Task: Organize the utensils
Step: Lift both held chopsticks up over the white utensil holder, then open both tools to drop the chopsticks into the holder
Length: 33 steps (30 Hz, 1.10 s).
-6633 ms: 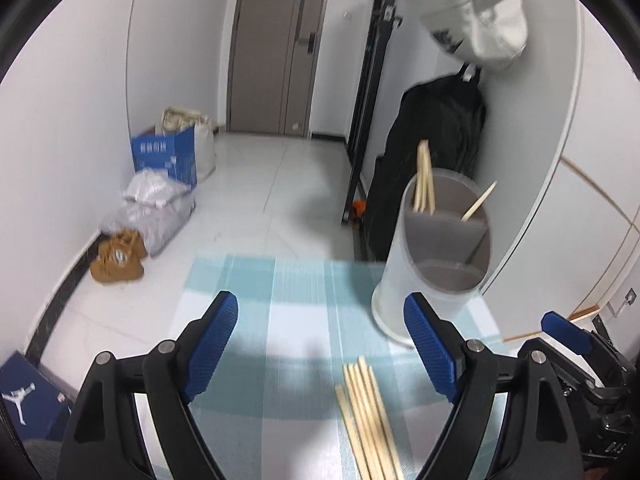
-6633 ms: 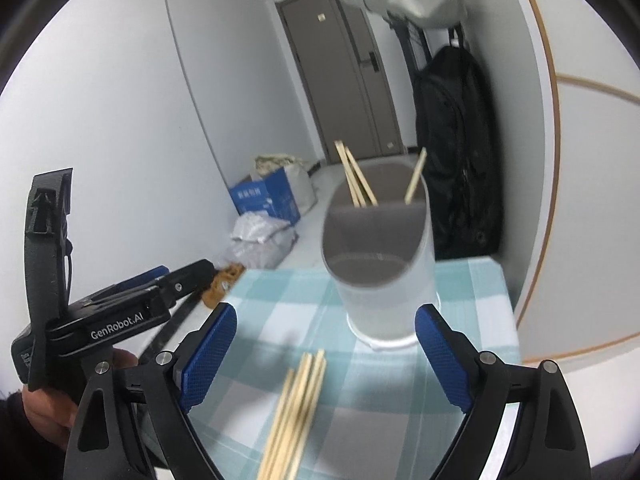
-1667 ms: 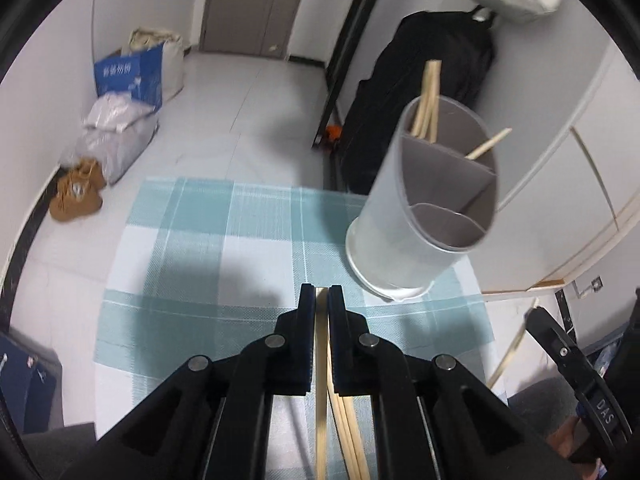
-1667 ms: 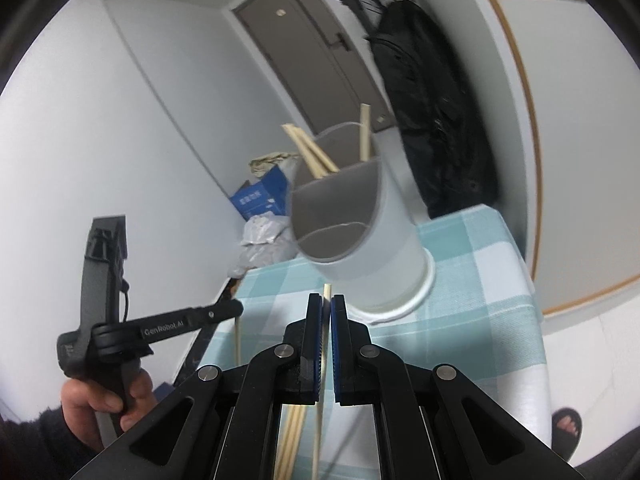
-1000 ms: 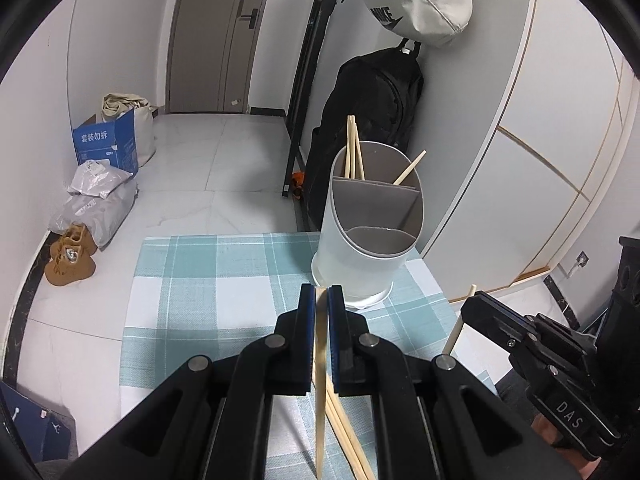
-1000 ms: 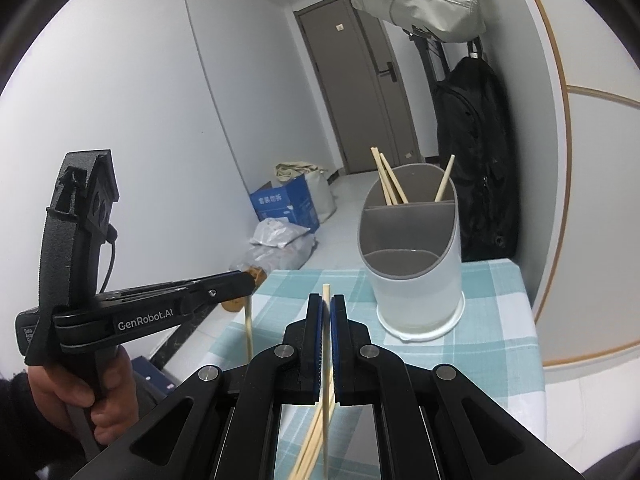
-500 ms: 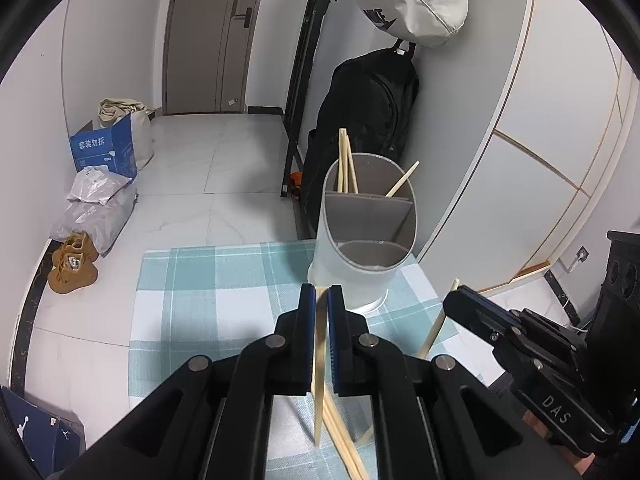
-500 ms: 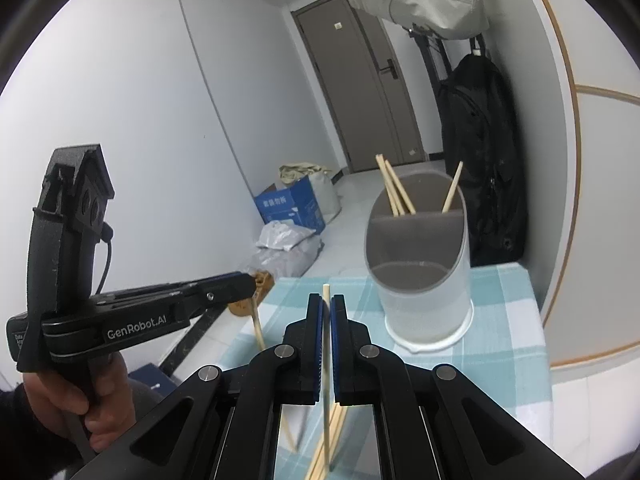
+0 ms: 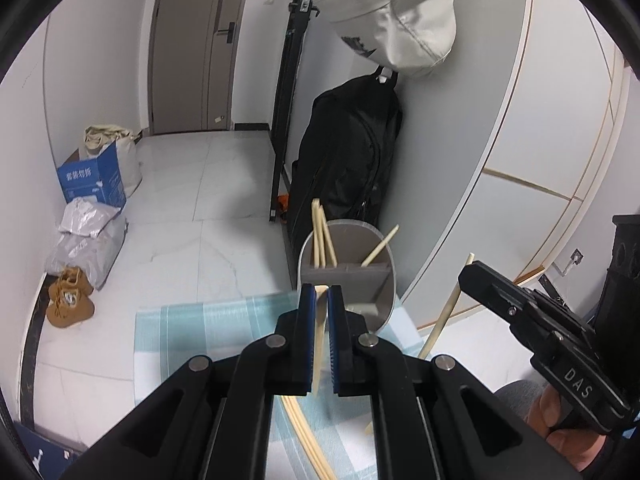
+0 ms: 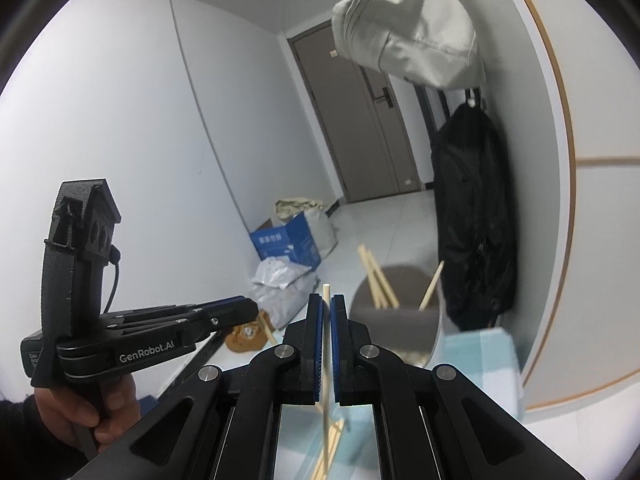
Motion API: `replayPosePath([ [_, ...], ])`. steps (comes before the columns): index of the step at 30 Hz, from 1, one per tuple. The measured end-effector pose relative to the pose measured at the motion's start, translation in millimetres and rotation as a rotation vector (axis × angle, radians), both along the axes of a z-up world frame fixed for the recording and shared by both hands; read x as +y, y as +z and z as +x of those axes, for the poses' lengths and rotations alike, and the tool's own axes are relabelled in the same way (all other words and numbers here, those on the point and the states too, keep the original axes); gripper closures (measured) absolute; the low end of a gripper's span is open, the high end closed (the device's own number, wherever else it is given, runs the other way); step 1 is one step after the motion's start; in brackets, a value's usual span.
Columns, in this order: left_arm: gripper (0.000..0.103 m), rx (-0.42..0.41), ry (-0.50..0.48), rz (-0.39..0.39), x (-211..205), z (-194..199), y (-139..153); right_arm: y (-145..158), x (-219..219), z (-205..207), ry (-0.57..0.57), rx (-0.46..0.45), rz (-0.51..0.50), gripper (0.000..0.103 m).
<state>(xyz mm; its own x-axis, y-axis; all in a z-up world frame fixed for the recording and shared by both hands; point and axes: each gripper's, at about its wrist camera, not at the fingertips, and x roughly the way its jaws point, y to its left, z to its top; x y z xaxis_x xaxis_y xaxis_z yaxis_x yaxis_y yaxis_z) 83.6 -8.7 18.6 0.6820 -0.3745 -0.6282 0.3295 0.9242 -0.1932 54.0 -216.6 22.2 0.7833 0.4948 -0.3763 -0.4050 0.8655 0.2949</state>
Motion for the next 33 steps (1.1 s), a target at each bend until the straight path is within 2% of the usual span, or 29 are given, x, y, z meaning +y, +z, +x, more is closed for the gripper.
replayPosePath([
  [8,0.101,-0.024,-0.029,-0.008,-10,16,36,36,-14,29,-0.02,-0.052,-0.001,0.1],
  [12,0.101,-0.065,-0.036,-0.004,-17,26,52,53,-18,48,-0.03,-0.081,-0.003,0.1],
  [20,0.101,-0.094,-0.032,-0.017,-31,57,70,73,-27,96,-0.083,-0.11,0.003,0.1],
  [26,0.101,-0.091,-0.043,-0.032,-37,76,63,69,-32,126,-0.123,-0.108,-0.007,0.1],
  [33,0.101,-0.035,-0.071,-0.034,-43,94,43,47,-36,149,-0.143,-0.07,-0.02,0.1],
])
